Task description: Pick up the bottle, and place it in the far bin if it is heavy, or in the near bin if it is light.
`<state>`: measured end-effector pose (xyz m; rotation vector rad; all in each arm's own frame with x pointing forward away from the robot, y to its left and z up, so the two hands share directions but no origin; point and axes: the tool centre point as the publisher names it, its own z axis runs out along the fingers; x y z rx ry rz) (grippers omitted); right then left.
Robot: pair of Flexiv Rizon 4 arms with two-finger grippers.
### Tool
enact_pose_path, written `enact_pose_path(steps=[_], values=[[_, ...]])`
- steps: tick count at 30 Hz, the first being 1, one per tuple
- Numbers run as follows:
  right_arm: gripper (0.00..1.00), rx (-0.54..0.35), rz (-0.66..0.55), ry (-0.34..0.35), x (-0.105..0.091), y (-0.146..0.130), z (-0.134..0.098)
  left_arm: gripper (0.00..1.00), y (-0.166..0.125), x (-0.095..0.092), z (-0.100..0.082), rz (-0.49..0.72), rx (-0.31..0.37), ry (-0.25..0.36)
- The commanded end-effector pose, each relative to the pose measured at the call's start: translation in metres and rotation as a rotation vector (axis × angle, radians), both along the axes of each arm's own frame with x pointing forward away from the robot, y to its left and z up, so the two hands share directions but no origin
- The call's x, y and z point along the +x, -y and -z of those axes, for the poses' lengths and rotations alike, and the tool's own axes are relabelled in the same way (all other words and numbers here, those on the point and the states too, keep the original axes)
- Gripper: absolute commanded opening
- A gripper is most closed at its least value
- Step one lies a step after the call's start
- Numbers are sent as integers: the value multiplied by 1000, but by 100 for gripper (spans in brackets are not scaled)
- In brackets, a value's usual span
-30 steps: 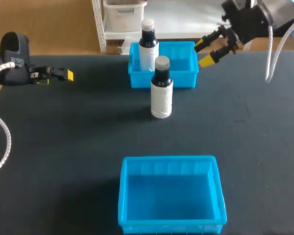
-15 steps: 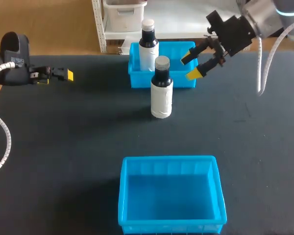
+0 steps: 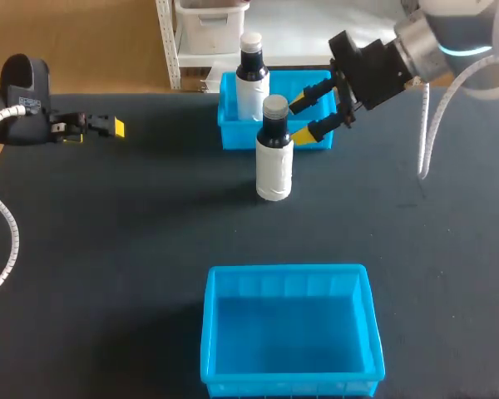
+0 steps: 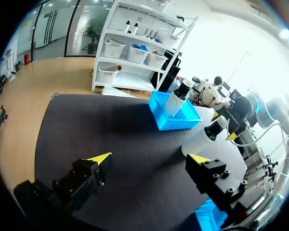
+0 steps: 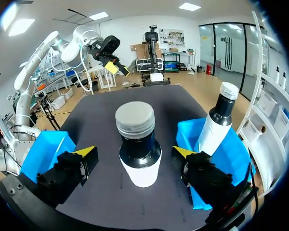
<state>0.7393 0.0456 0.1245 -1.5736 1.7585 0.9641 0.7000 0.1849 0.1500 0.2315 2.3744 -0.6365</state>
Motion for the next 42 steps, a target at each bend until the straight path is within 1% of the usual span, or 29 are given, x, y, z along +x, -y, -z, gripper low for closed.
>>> enact_pose_path(steps=[1, 12, 28, 29, 31, 33, 35, 38, 42], values=[[100, -14, 90, 63, -3, -8, 2, 100, 0, 0, 0, 0, 0, 0], [100, 23, 51, 31, 2, -29, 5, 100, 0, 0, 0, 0, 0, 0], [100, 34, 24, 14, 8, -38, 10, 100, 0, 0, 0, 0, 0, 0], [96, 35, 25, 14, 8, -38, 10, 100, 0, 0, 0, 0, 0, 0], [93, 37, 27, 14, 8, -39, 10, 100, 0, 0, 0, 0, 0, 0], [85, 38, 28, 14, 8, -38, 10, 100, 0, 0, 0, 0, 0, 0], [84, 38, 28, 15, 8, -37, 9, 100, 0, 0, 0, 0, 0, 0], [80, 37, 29, 16, 8, -36, 9, 100, 0, 0, 0, 0, 0, 0], [66, 37, 28, 16, 7, -36, 9, 100, 0, 0, 0, 0, 0, 0]])
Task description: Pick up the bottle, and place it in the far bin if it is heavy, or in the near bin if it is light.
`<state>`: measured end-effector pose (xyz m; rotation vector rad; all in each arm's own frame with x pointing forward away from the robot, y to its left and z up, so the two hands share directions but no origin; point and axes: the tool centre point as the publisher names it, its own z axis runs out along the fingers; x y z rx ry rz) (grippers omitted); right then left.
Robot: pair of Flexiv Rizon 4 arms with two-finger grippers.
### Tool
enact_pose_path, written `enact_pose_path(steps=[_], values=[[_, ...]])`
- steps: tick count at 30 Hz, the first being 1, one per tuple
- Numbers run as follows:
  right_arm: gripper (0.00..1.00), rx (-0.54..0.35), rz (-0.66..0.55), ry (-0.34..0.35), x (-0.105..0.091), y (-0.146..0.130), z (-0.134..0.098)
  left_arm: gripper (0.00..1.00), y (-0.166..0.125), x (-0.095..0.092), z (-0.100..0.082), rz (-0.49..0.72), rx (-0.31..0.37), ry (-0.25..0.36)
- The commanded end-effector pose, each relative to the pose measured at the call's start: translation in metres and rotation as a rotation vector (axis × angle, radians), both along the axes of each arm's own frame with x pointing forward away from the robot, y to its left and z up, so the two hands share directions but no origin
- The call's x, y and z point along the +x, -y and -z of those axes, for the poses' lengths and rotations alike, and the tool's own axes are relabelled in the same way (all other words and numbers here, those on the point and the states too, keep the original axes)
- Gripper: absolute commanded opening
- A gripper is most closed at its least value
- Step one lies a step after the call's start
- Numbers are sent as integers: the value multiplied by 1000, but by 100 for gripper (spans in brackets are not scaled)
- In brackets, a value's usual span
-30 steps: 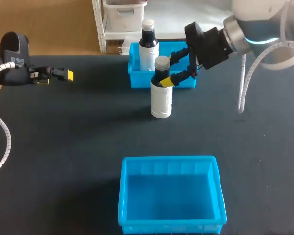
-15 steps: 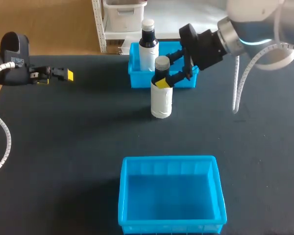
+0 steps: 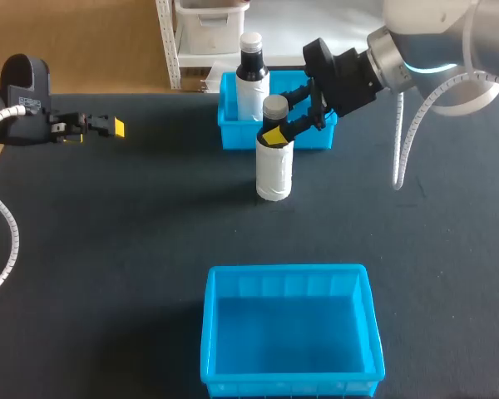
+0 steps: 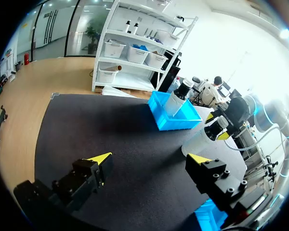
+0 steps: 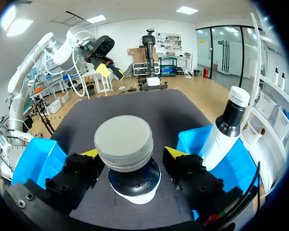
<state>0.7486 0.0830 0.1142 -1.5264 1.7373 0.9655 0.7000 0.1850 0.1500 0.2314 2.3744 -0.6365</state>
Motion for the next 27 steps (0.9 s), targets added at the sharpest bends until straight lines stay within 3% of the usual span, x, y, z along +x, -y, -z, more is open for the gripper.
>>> enact_pose_path(steps=[1, 4, 12, 15, 17, 27], values=[[63, -1, 1, 2, -2, 1, -1, 100, 0, 0, 0, 0, 0, 0], [50, -1, 1, 3, -2, 1, -1, 100, 0, 0, 0, 0, 0, 0], [38, -1, 0, 4, -4, 1, -1, 100, 0, 0, 0, 0, 0, 0], [21, -1, 1, 7, -4, 2, -1, 100, 0, 0, 0, 0, 0, 0], [0, -1, 2, 9, -5, 2, -2, 100, 0, 0, 0, 0, 0, 0], [0, 2, 10, 37, -7, 9, -14, 100, 0, 0, 0, 0, 0, 0]])
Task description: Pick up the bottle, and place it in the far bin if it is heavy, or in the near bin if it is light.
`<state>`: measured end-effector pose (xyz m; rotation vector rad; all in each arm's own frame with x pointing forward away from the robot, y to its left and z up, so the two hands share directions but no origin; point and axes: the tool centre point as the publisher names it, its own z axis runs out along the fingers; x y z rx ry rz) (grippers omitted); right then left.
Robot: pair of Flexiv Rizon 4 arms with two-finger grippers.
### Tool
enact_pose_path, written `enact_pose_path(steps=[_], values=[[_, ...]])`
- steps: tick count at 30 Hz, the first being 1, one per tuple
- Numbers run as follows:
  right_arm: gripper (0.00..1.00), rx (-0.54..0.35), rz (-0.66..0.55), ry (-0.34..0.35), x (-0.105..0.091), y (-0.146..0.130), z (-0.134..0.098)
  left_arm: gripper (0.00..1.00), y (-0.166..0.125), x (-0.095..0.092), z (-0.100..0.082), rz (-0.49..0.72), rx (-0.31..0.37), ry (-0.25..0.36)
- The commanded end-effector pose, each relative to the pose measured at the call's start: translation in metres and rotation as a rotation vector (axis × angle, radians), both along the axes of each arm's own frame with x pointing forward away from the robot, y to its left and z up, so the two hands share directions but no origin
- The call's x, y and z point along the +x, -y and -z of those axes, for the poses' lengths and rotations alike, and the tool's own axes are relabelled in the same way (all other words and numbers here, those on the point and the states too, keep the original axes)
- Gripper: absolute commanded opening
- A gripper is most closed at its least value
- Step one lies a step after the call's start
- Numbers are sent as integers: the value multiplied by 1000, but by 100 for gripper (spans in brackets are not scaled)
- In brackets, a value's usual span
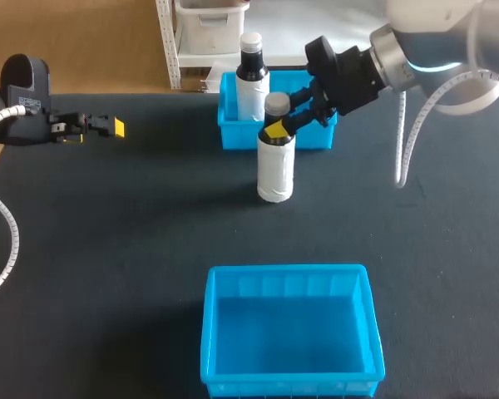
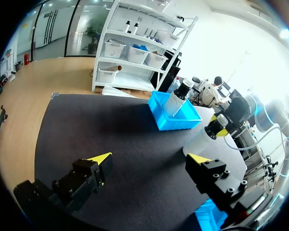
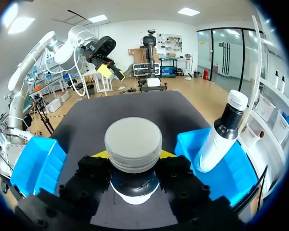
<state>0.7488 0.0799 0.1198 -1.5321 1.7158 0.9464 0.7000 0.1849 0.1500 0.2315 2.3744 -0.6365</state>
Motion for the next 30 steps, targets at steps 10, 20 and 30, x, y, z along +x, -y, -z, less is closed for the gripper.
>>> enact_pose_path(steps=[10, 20, 30], values=[[0, -17, 42, 51, -9, 27, -33, 100, 0, 0, 0, 0, 0, 0], [0, -32, 95, 77, -14, 56, -56, 100, 0, 0, 0, 0, 0, 0], [0, -42, 166, 93, -14, 87, -72, 100, 0, 0, 0, 0, 0, 0]])
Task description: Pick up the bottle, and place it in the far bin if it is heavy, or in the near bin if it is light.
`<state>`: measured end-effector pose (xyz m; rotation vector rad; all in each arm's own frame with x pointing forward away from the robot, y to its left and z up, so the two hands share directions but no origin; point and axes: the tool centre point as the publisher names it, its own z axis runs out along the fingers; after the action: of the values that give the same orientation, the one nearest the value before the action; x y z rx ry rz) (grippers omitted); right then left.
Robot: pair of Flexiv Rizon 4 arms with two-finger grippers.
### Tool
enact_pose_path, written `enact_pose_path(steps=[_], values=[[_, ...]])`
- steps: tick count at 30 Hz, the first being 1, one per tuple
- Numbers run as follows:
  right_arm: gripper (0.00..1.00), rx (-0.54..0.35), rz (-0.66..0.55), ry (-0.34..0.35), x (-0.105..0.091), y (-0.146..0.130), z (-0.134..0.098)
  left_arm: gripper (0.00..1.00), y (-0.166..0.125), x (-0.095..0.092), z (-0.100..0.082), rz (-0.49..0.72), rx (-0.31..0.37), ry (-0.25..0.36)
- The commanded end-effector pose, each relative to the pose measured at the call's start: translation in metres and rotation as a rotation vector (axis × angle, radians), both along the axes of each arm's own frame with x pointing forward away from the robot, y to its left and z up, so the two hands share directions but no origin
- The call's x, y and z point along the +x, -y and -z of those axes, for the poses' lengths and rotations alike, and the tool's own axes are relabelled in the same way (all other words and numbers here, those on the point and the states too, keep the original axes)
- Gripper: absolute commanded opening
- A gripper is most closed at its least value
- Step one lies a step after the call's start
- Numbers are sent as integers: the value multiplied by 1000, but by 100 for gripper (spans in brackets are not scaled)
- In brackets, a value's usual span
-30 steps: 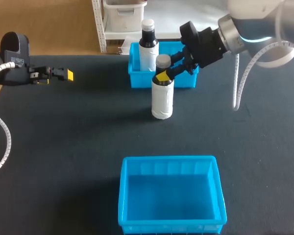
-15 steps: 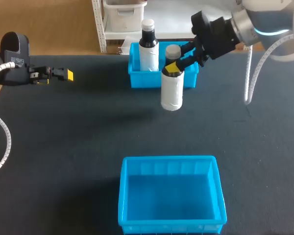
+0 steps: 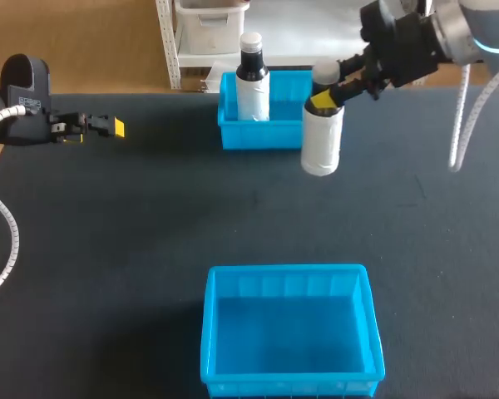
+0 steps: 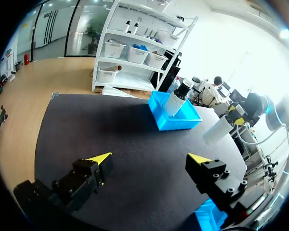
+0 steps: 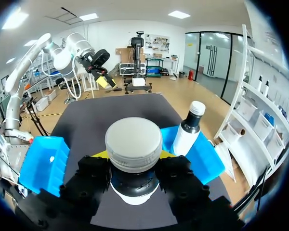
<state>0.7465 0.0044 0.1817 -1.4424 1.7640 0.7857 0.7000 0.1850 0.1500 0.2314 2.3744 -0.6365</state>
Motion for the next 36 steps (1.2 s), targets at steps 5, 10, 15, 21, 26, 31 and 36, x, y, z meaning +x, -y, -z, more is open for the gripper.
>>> enact_pose_path(steps=[5, 10, 15, 21, 26, 31, 36], values=[[0, -4, 69, 18, -11, 27, -16, 100, 0, 0, 0, 0, 0, 0], [0, -12, 106, 14, -11, 45, -20, 100, 0, 0, 0, 0, 0, 0], [0, -21, 153, 14, -10, 64, -24, 100, 0, 0, 0, 0, 0, 0], [0, -34, 216, 17, -2, 84, -31, 100, 0, 0, 0, 0, 0, 0], [0, -38, 254, 26, 5, 95, -37, 100, 0, 0, 0, 0, 0, 0], [0, -34, 272, 26, 22, 97, -40, 100, 0, 0, 0, 0, 0, 0], [0, -26, 272, 29, 49, 93, -42, 100, 0, 0, 0, 0, 0, 0]])
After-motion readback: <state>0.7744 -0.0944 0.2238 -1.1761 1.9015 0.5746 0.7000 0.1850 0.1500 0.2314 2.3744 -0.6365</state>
